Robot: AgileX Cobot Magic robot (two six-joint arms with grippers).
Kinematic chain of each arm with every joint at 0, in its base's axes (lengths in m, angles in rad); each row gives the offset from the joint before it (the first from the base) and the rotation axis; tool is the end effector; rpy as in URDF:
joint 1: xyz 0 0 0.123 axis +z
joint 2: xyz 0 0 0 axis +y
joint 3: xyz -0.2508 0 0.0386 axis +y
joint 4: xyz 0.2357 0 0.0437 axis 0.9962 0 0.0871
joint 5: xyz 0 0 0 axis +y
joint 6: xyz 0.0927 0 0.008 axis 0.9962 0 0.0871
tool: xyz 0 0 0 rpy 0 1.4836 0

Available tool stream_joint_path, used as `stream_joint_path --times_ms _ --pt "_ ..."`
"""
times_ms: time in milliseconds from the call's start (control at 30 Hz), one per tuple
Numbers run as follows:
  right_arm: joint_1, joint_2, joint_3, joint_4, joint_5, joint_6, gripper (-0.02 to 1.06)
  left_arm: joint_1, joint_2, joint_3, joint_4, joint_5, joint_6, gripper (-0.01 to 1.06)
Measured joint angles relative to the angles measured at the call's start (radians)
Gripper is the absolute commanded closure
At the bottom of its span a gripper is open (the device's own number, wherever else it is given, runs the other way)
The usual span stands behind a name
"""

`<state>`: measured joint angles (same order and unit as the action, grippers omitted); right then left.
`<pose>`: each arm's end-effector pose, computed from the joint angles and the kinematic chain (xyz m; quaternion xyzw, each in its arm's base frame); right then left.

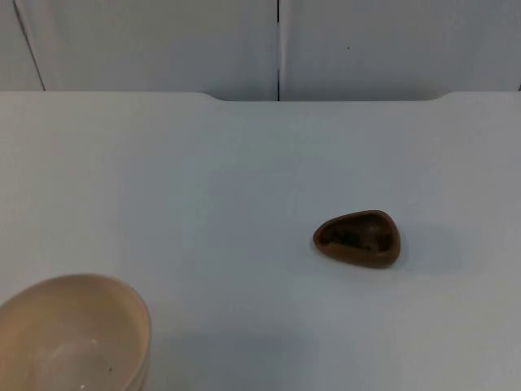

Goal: Pick up the bowl with the left hand and pour the coffee beans from the cup into the bowl with the right hand.

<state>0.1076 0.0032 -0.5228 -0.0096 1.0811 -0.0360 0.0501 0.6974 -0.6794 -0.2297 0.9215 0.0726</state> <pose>0.0149 0.0008 0.2748 -0.0609 0.8513 0.0139 0.5210 0.1307 -0.0104 0.2849 -0.0223 0.9303 -0.0882 0.3553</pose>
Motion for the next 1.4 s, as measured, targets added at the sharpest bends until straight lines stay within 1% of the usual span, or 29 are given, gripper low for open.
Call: stream_joint_path --times_ms 200,500,667,900,1167,1400 --pt "0.0 0.0 0.0 -0.002 0.0 0.0 -0.01 0.0 0.042 0.0 -0.044 -0.004 0.016 0.0" --pt "0.0 0.0 0.0 -0.002 0.0 0.0 -0.01 0.0 0.17 0.0 -0.179 -0.008 0.114 0.0" --pt "0.0 0.0 0.0 -0.002 0.0 0.0 -0.01 0.0 0.227 0.0 -0.216 -0.01 0.148 0.0" --pt "0.0 0.0 0.0 -0.002 0.0 0.0 -0.01 0.0 0.296 0.0 -0.22 -0.028 0.158 0.0" --pt "0.0 0.0 0.0 -0.002 0.0 0.0 -0.01 0.0 0.337 0.0 -0.239 -0.028 0.16 0.0" --pt "0.0 0.0 0.0 -0.002 0.0 0.0 -0.01 -0.062 0.375 0.0 -0.243 -0.079 0.139 0.0"
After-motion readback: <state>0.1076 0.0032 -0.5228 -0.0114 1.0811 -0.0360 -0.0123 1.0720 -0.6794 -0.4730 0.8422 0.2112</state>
